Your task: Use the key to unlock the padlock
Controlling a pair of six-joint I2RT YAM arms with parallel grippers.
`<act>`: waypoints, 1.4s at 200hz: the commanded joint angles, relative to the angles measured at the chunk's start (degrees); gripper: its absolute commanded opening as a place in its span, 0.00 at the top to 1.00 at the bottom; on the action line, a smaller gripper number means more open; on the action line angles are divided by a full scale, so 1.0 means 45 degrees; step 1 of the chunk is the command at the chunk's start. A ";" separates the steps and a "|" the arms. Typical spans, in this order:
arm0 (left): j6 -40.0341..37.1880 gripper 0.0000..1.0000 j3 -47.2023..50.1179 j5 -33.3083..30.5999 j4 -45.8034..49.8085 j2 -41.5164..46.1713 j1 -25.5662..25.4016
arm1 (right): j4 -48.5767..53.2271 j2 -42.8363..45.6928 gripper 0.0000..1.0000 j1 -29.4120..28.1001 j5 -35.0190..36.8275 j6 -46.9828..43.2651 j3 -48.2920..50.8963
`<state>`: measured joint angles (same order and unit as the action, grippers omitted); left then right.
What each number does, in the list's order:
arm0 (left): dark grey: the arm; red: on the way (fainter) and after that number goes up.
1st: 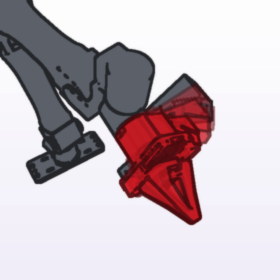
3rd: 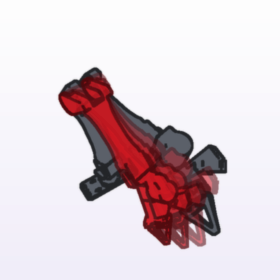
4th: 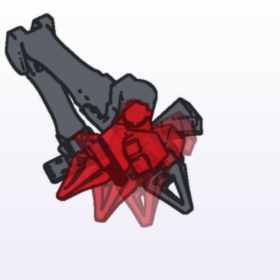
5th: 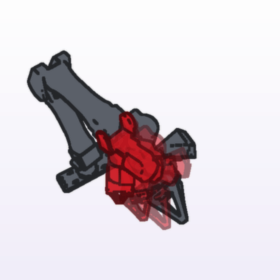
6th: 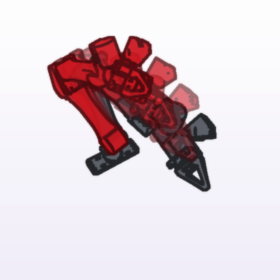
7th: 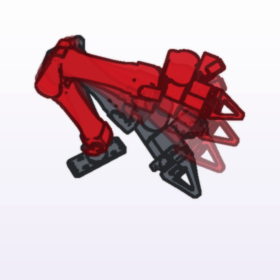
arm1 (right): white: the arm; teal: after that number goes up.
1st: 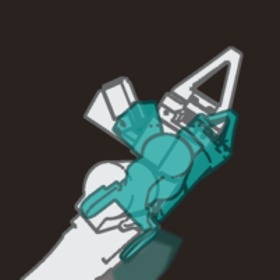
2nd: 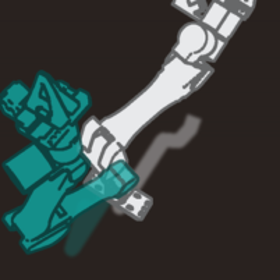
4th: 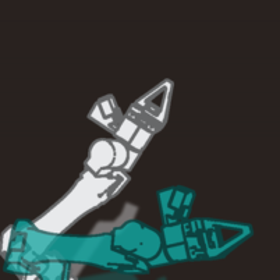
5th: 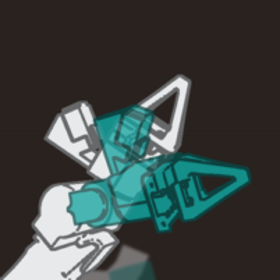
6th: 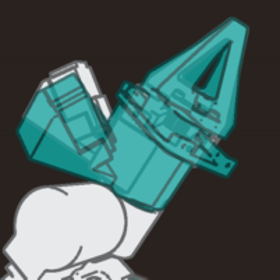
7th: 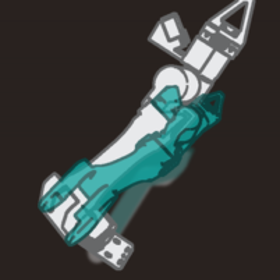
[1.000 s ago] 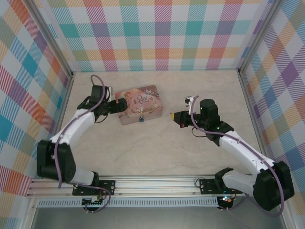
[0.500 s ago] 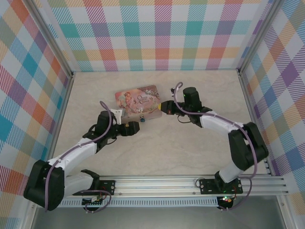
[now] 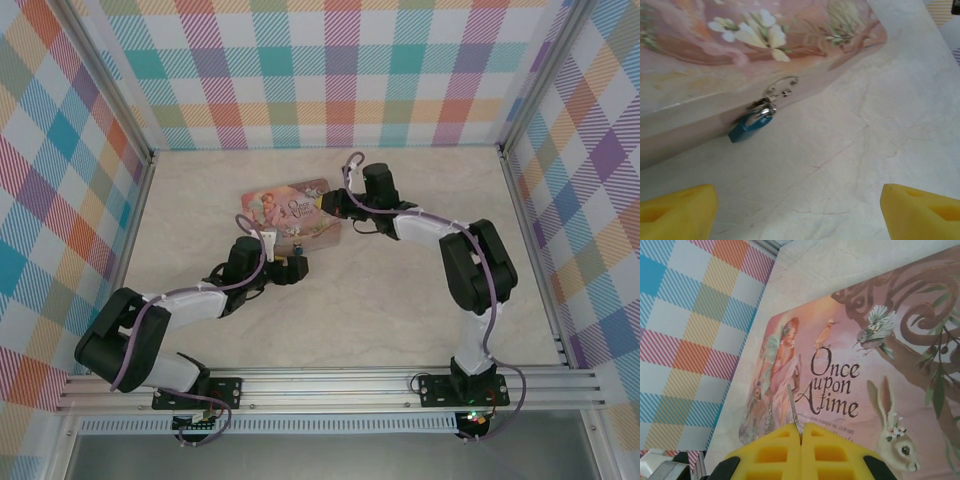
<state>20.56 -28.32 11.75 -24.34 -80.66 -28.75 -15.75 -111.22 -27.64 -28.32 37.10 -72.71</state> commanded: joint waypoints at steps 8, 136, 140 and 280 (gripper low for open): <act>-0.0213 0.15 -0.0129 -0.0872 -0.0344 -0.0024 -0.0114 | 0.0895 -0.0452 1.00 -0.0108 0.0321 -0.0015 -0.0433; -0.0480 0.14 -0.0033 -0.0972 0.0347 0.0365 -0.0114 | 0.0260 -0.1033 1.00 -0.0118 -0.0277 0.1384 0.1292; -0.0500 0.14 -0.0017 -0.0970 0.0367 0.0359 -0.0114 | 0.0397 -0.0994 1.00 -0.0122 -0.0222 0.1367 0.1356; -0.0756 0.21 0.0710 -0.1026 -0.0508 0.0254 -0.0461 | 0.0425 0.0662 1.00 -0.0845 0.0460 0.2633 0.3633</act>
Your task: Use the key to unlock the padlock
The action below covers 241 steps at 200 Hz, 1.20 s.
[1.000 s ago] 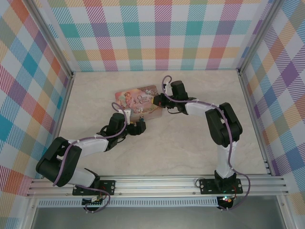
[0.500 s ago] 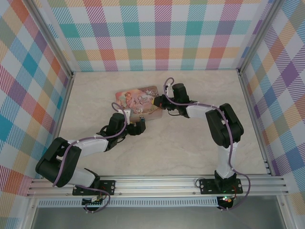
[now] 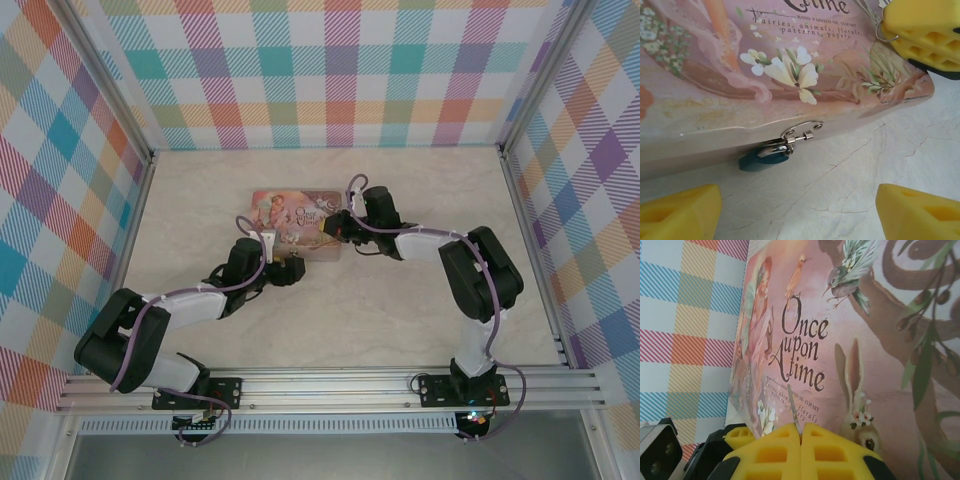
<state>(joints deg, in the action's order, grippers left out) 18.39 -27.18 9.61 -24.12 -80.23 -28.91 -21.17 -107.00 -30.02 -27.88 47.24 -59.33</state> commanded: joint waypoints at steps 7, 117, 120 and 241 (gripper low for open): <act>-0.0353 0.22 0.0519 -0.0893 -0.0551 0.0173 -0.0568 | 0.1614 -0.0236 1.00 -0.0358 0.0392 0.0398 0.0660; -0.1076 0.22 0.0266 -0.2176 -0.1553 -0.1151 -0.0940 | 0.1564 -0.0189 1.00 -0.0536 0.0586 0.0209 0.0724; -0.1103 0.22 0.0233 -0.2174 -0.1598 -0.1214 -0.0940 | 0.1563 -0.0187 1.00 -0.0536 0.0592 0.0205 0.0741; -0.2058 0.34 -0.0551 -0.2417 -0.2564 -0.2776 -0.0920 | 0.1716 -0.0265 1.00 -0.0535 0.0295 -0.0127 0.0704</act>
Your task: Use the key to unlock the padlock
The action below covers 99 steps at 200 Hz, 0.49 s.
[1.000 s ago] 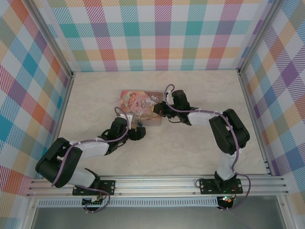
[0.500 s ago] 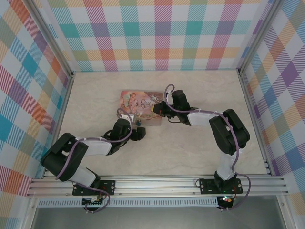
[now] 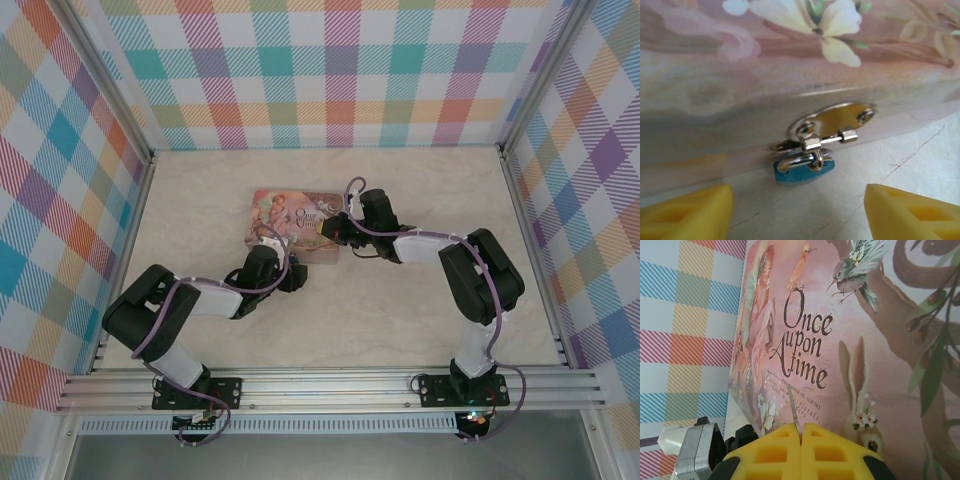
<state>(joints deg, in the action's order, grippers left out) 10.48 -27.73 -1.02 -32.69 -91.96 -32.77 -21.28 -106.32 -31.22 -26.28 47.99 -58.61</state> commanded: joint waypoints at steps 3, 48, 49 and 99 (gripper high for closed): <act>-0.0283 0.34 -0.0454 -0.0022 -0.0665 -0.0179 -0.0061 | 0.1723 -0.0416 1.00 -0.0269 -0.0070 -0.0283 0.0544; 0.0758 0.46 -0.0717 0.0416 -0.0828 -0.0004 -0.0061 | 0.1679 -0.0396 1.00 -0.0267 -0.0113 -0.0302 0.0539; 0.0796 0.46 -0.0716 0.0419 -0.0835 0.0001 -0.0061 | 0.1680 -0.0396 1.00 -0.0268 -0.0105 -0.0298 0.0541; 0.1845 0.50 -0.0716 0.0597 -0.1134 -0.0128 -0.0065 | 0.1625 -0.0396 1.00 -0.0264 -0.0131 -0.0256 0.0563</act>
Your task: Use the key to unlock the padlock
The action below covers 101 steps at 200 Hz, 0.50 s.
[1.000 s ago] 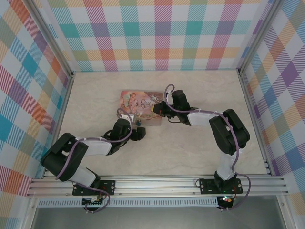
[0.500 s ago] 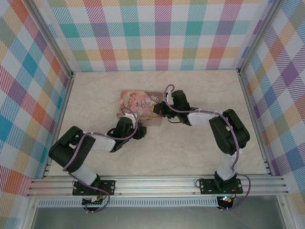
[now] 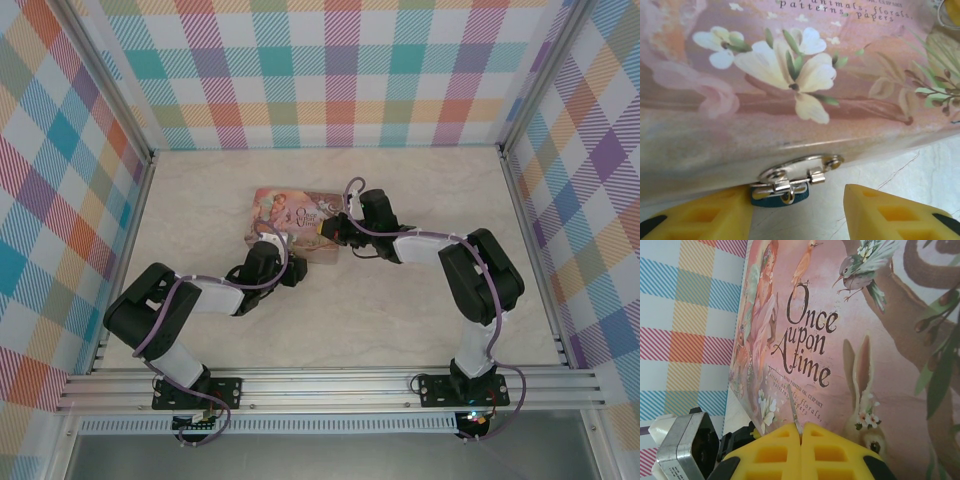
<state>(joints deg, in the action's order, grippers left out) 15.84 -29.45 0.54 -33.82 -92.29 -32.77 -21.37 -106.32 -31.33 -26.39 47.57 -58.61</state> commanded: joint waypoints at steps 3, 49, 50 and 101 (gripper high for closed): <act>0.0692 0.50 -0.0330 0.0257 -0.0882 -0.0072 -0.0076 | 0.1643 -0.0379 1.00 -0.0254 -0.0106 -0.0162 0.0563; 0.1216 0.53 -0.0383 0.0174 -0.0984 -0.0344 -0.0100 | 0.1609 -0.0324 1.00 -0.0244 -0.0089 -0.0172 0.0602; 0.1231 0.53 -0.0386 0.0174 -0.0982 -0.0347 -0.0100 | 0.1609 -0.0321 1.00 -0.0244 -0.0091 -0.0176 0.0602; 0.1430 0.56 -0.0447 0.0169 -0.1097 -0.0692 -0.0261 | 0.1577 -0.0318 1.00 -0.0244 -0.0112 -0.0121 0.0619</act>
<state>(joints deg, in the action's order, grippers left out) 21.28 -29.91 0.56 -35.83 -94.50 -32.99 -21.43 -106.32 -31.33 -26.41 47.57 -58.54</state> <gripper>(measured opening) 0.452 0.058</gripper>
